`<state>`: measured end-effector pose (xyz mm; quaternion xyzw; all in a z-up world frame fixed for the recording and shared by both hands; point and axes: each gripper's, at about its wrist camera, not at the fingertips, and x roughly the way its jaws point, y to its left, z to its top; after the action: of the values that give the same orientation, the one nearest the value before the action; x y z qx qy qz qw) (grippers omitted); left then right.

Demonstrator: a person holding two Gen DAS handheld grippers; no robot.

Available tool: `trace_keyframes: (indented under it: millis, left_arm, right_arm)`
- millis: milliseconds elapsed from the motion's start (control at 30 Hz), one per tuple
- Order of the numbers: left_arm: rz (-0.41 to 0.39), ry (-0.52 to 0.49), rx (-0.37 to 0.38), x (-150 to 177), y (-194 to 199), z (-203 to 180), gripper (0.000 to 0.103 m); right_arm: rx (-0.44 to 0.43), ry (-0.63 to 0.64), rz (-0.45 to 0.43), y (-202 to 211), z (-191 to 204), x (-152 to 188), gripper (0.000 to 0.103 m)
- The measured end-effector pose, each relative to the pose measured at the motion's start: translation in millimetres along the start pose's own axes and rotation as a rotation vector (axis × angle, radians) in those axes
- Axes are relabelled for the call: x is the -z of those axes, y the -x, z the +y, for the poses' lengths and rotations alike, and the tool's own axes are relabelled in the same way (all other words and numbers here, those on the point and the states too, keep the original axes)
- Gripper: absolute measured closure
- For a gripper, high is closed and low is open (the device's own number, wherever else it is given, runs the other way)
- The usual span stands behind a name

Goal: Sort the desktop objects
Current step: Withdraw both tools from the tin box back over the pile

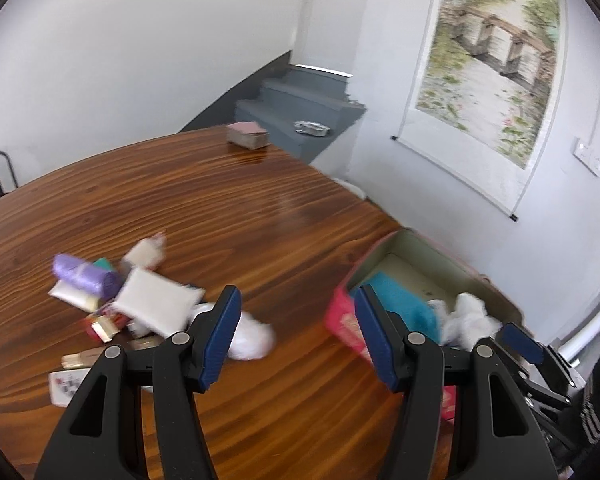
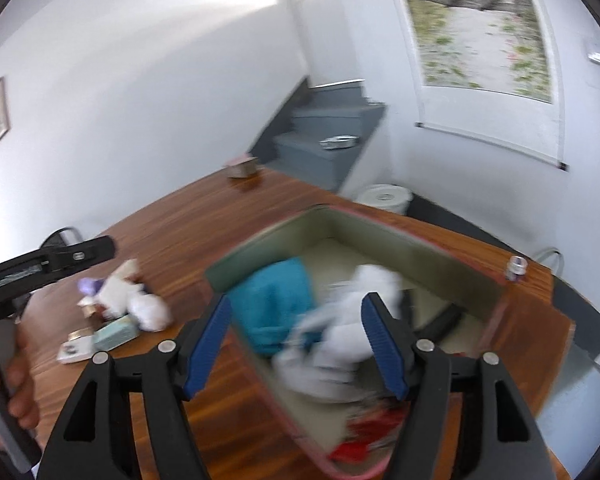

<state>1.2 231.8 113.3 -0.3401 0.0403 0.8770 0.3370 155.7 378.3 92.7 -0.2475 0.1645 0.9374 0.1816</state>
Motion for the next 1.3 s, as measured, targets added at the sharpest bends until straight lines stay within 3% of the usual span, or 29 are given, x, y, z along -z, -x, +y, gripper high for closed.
trace_keyframes:
  millis: [467, 767, 1033, 1300]
  left_arm:
    - [0.053, 0.083, -0.185, 21.7, 4.5, 96.6, 0.040]
    - [0.122, 0.164, -0.213, 33.6, -10.6, 145.7, 0.040]
    - [0.174, 0.191, -0.193, 41.4, -27.5, 150.6, 0.040]
    - [0.176, 0.182, -0.199, 44.8, -44.0, 140.6, 0.040]
  right_arm:
    - [-0.159, 0.104, 0.117, -23.0, 70.0, 31.3, 0.023]
    - [-0.192, 0.107, 0.171, -37.0, 85.0, 38.2, 0.023]
    - [-0.206, 0.116, 0.193, -43.9, 93.9, 43.7, 0.023]
    - [-0.218, 0.124, 0.205, -49.1, 98.3, 47.8, 0.023]
